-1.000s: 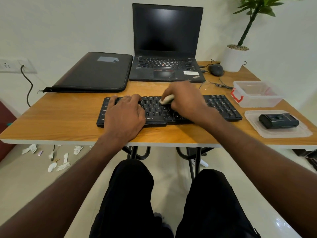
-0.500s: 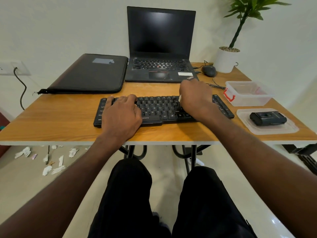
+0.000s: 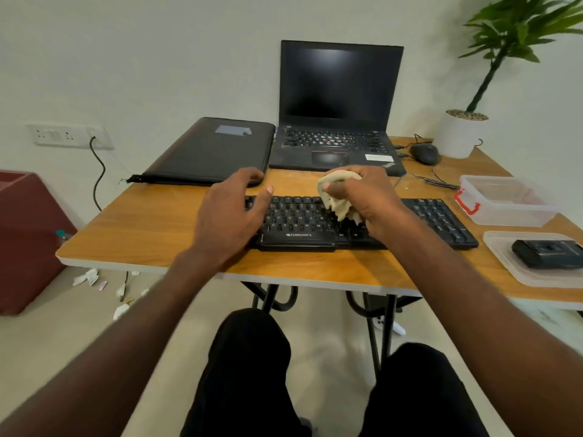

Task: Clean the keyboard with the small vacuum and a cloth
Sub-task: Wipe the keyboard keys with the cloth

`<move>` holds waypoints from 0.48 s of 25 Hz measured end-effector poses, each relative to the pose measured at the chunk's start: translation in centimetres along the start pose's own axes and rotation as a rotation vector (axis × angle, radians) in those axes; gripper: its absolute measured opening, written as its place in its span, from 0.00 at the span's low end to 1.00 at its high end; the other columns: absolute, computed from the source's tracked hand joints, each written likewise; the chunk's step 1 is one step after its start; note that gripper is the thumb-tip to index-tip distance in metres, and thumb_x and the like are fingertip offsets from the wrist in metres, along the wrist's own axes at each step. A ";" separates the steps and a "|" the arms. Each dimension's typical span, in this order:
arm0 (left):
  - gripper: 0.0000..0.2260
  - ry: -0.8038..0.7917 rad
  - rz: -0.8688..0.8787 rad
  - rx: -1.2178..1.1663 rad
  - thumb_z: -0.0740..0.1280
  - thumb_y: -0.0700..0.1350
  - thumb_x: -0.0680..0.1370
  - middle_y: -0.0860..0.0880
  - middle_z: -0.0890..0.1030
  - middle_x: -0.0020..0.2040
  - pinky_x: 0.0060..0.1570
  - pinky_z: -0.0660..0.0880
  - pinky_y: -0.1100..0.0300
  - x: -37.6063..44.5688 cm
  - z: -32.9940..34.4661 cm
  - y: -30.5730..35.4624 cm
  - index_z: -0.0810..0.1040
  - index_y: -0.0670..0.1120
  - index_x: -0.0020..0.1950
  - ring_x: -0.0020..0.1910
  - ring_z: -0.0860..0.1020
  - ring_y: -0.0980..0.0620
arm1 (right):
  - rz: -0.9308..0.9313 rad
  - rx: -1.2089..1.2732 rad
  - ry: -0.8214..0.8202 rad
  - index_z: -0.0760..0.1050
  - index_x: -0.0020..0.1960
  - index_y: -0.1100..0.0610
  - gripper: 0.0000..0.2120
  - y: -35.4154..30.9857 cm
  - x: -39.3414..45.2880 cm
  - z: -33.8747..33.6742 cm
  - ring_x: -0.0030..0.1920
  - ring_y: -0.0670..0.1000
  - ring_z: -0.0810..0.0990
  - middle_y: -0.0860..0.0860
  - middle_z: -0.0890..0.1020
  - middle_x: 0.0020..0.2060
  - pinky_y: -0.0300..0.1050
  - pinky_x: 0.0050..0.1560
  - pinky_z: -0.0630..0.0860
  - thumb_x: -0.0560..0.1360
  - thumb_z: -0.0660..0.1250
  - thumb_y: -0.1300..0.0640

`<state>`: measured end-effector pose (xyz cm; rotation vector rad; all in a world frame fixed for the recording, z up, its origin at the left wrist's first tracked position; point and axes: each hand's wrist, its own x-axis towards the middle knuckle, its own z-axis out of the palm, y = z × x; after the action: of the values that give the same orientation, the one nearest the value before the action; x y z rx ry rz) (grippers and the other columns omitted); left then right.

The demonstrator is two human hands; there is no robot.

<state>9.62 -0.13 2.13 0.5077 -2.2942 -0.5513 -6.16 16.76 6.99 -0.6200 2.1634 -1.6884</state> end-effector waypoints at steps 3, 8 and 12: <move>0.47 -0.387 -0.251 -0.274 0.74 0.72 0.72 0.54 0.66 0.82 0.71 0.71 0.50 0.3 -3.1 -4.1 0.59 0.55 0.84 0.75 0.69 0.52 | -0.072 -0.132 -0.117 0.83 0.56 0.54 0.11 0.3 0.5 2.9 0.40 0.49 0.85 0.51 0.86 0.46 0.37 0.28 0.74 0.76 0.75 0.51; 0.74 -0.672 -0.324 -0.373 0.87 0.67 0.52 0.56 0.55 0.86 0.77 0.64 0.55 0.7 -3.8 -6.3 0.41 0.62 0.86 0.82 0.60 0.53 | -0.519 -0.506 -0.217 0.86 0.54 0.49 0.10 -0.5 1.2 9.3 0.48 0.44 0.82 0.45 0.86 0.48 0.43 0.47 0.79 0.73 0.78 0.49; 0.70 -0.590 -0.293 -0.296 0.88 0.62 0.57 0.56 0.62 0.84 0.80 0.64 0.49 0.4 -3.2 -6.8 0.44 0.62 0.86 0.81 0.63 0.53 | -0.507 -0.590 -0.380 0.86 0.52 0.51 0.10 -1.6 2.3 12.5 0.43 0.42 0.80 0.44 0.84 0.42 0.42 0.41 0.76 0.72 0.79 0.50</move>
<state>12.93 -6.77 0.90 0.5939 -2.6251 -1.3082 -1.55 4.93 5.50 -1.6127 2.3158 -0.9597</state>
